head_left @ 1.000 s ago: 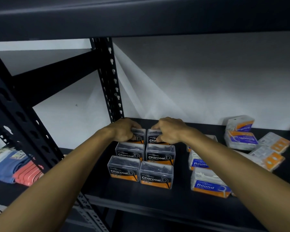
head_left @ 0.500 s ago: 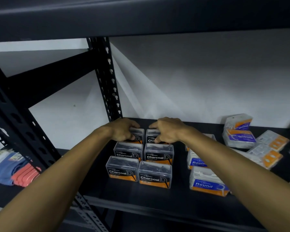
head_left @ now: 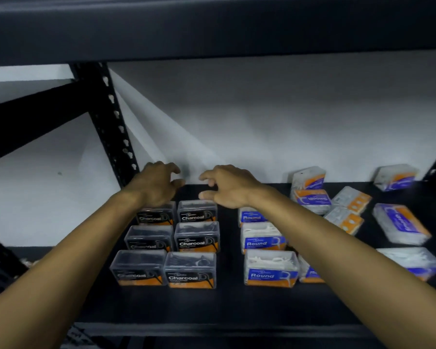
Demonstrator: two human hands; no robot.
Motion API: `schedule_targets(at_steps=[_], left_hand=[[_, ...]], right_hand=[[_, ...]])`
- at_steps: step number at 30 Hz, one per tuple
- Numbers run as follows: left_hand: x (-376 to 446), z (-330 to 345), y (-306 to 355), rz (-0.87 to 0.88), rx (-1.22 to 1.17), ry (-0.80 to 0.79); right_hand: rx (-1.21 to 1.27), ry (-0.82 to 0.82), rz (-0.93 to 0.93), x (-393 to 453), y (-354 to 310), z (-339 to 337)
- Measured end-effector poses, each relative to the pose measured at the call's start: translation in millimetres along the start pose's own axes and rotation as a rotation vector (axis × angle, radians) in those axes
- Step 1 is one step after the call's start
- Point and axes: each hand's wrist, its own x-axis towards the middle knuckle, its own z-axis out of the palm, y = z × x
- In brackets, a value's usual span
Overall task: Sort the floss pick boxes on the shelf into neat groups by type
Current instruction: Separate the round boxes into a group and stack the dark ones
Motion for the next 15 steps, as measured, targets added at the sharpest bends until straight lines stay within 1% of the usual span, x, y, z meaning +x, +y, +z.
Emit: schedule_targets(at_steps=[3, 7, 11, 15], left_hand=[[7.8, 7.4, 29.3, 0.097, 0.033, 0.172], [17.4, 18.4, 74.6, 0.212, 0.005, 0.278], [25.2, 32.9, 122.6, 0.303, -0.053, 0.278], [29.2, 47.5, 168.1, 0.392, -0.107, 0.23]], right_hand=[[0.008, 0.092, 0.039, -16.9, 22.6, -11.6], [0.009, 0.169, 0.105, -47.3, 66.0, -32.4], [-0.026, 0.225, 0.254, -83.3, 120.5, -54.9], [-0.073, 0.233, 0.41, -123.4, 174.3, -76.2]])
